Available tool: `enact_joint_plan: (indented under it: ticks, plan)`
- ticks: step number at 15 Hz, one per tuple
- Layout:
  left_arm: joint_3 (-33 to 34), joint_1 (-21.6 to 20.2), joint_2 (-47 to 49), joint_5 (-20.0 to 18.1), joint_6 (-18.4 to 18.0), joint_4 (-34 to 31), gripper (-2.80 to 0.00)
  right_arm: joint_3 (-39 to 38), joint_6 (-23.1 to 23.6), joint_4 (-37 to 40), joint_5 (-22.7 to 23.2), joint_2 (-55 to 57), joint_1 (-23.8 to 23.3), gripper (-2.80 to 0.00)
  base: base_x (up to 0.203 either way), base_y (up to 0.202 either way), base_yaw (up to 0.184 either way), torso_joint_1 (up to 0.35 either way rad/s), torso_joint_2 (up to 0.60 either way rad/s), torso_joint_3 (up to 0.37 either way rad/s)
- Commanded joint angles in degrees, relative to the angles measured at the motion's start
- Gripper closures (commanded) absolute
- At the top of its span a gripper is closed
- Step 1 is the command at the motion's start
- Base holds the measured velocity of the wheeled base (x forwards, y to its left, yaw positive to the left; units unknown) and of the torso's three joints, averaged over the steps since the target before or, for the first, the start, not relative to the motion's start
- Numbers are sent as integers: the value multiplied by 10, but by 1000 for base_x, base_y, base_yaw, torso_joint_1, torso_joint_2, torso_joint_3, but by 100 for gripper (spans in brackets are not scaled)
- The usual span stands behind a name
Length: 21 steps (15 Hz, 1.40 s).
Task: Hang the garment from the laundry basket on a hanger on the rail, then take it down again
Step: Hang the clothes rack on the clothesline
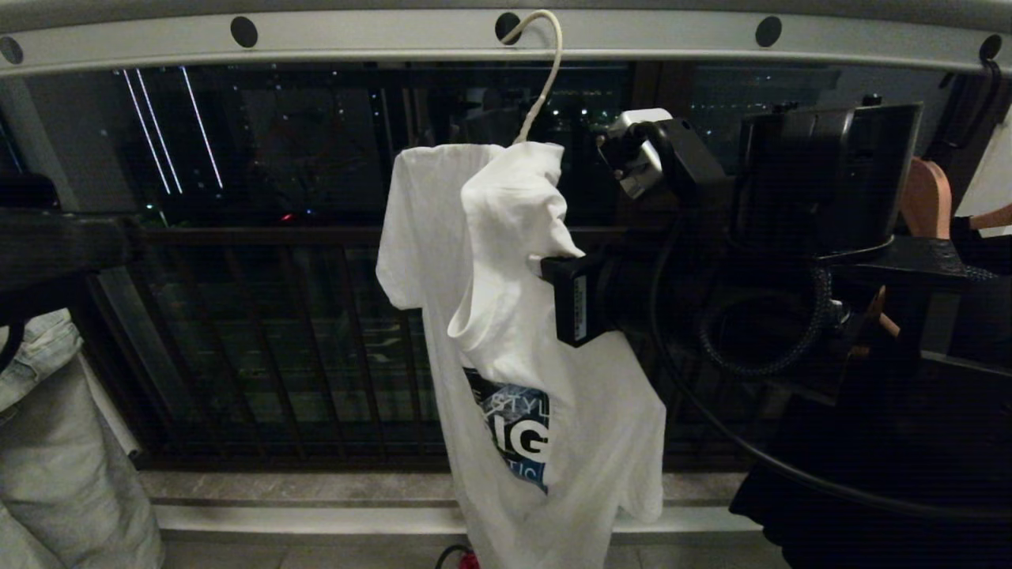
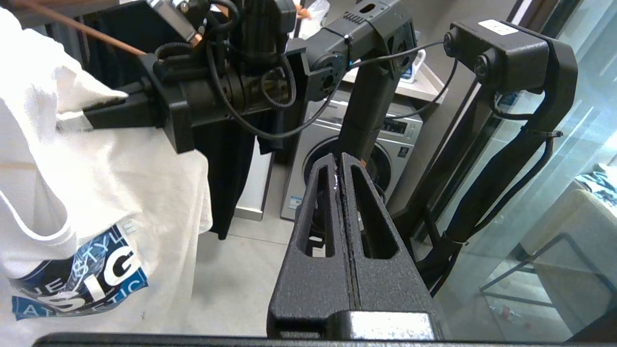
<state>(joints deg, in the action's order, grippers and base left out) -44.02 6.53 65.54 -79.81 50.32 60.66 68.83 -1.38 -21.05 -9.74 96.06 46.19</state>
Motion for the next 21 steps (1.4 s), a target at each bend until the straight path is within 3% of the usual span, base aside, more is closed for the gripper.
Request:
enact_joint_plan:
  ticks: [1, 12, 13, 21]
  plan:
    - [-1, 0, 1, -4, 3, 4, 0, -2, 0, 0, -2, 11, 0, 0, 0, 0, 0, 0, 0, 0]
    - [-1, -7, -2, -4, 3, 5, 0, -1, 19, 1, -6, 16, -4, 0, 0, 0, 0, 0, 0, 0]
    - [-1, -7, -2, -4, 3, 4, 0, -1, 19, 1, -6, 15, -4, -280, 0, 0, 0, 0, 0, 0]
    - [-1, -7, -1, -5, 3, 4, 0, -35, 18, 0, -5, -18, -3, -280, 0, 0, 0, 0, 0, 0]
